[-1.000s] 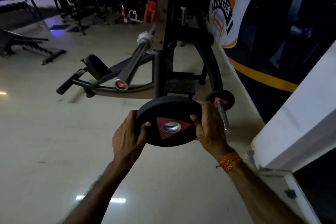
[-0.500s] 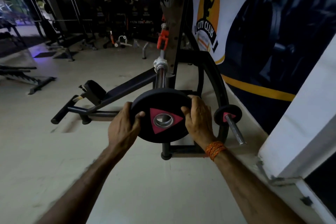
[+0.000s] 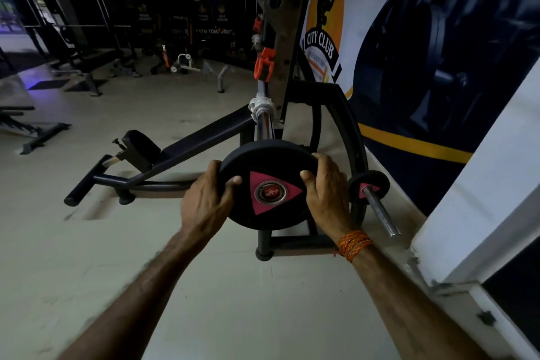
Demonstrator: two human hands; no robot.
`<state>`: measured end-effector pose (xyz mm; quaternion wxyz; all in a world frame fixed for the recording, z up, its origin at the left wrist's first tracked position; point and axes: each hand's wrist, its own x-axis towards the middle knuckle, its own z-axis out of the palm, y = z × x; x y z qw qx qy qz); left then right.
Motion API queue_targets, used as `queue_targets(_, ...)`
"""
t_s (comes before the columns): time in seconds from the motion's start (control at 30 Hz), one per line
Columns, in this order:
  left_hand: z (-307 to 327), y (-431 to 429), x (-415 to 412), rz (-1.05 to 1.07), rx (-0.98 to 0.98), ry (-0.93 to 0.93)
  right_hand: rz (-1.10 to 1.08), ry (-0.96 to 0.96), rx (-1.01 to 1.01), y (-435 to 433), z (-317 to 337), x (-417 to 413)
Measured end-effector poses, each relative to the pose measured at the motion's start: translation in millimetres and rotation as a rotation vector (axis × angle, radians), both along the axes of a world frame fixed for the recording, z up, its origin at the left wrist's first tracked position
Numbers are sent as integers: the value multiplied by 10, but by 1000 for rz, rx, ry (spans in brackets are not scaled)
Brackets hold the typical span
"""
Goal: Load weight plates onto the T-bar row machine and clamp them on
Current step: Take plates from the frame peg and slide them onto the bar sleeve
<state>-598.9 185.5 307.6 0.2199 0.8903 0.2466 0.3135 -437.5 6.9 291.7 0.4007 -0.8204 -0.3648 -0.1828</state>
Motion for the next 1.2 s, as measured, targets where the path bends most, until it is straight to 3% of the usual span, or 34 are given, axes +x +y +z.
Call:
queue_targets(0.17, 25, 236, 343, 16, 10, 7, -33, 13, 48, 223, 45, 164)
queue_targets(0.33, -11, 363, 665, -10, 188, -59, -21, -297, -197, 476, -32, 408)
queue_targets(0.5, -30, 731, 920, 25, 487, 139, -76, -423, -346, 650, -60, 796)
queue_targets(0.6, -22, 911, 1149, 57, 556, 206, -90, -437, -360, 887, -72, 1078)
queue_targets(0.93, -22, 1477, 2159, 171, 421, 267, -28, -398, -352, 1706, 31, 2055)
queue_targets(1.2, -82, 1664, 2455, 170, 362, 226, -32, -386, -323, 1909, -22, 2306)
